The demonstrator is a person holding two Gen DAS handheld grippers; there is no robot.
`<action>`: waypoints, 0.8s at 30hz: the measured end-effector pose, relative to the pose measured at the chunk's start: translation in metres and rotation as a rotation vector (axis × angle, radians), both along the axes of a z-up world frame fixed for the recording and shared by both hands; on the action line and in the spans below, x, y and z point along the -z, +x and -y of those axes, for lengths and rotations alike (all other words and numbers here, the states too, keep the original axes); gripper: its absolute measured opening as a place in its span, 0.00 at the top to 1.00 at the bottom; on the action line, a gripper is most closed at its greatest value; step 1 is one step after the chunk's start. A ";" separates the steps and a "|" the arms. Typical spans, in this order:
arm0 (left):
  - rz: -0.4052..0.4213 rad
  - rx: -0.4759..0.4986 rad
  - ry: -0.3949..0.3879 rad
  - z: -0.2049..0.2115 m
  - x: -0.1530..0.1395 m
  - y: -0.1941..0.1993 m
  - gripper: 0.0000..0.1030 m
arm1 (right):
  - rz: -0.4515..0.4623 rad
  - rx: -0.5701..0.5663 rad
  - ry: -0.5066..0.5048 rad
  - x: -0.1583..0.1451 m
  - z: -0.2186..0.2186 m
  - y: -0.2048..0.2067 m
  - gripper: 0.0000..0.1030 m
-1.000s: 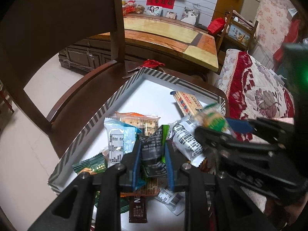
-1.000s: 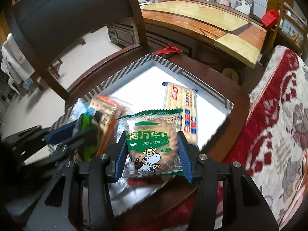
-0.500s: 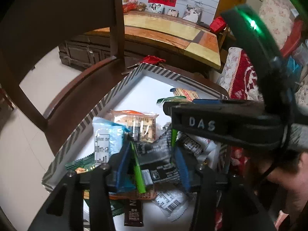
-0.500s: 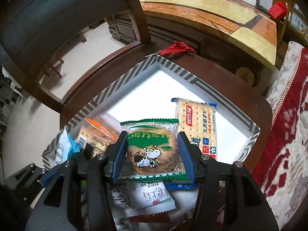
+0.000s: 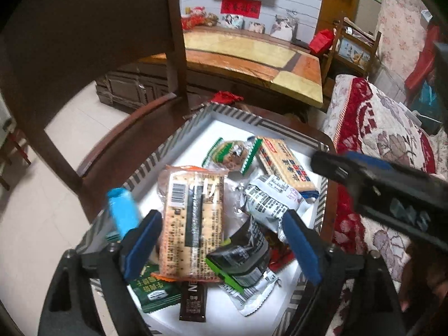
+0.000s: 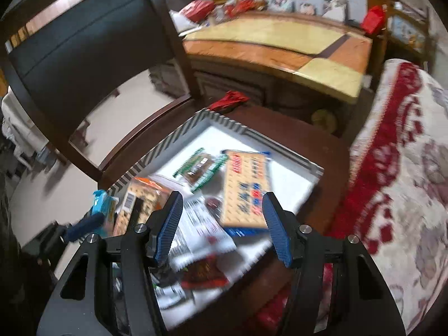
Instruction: Organize snacks
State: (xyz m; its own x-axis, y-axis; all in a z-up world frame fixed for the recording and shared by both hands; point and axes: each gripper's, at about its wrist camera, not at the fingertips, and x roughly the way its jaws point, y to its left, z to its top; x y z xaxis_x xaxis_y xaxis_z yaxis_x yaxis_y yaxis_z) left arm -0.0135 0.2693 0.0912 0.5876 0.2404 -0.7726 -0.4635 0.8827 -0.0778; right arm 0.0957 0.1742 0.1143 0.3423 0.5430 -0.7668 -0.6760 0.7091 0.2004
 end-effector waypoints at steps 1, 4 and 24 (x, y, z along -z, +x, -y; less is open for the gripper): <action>0.005 -0.005 0.015 0.003 -0.002 -0.002 0.10 | 0.020 0.019 0.002 -0.002 0.009 -0.006 0.43; 0.010 -0.015 0.035 0.009 -0.005 -0.005 0.07 | 0.042 0.055 0.006 -0.001 0.031 -0.021 0.43; 0.010 0.007 0.063 0.056 -0.016 -0.035 0.05 | 0.062 0.177 0.042 0.004 0.120 -0.076 0.42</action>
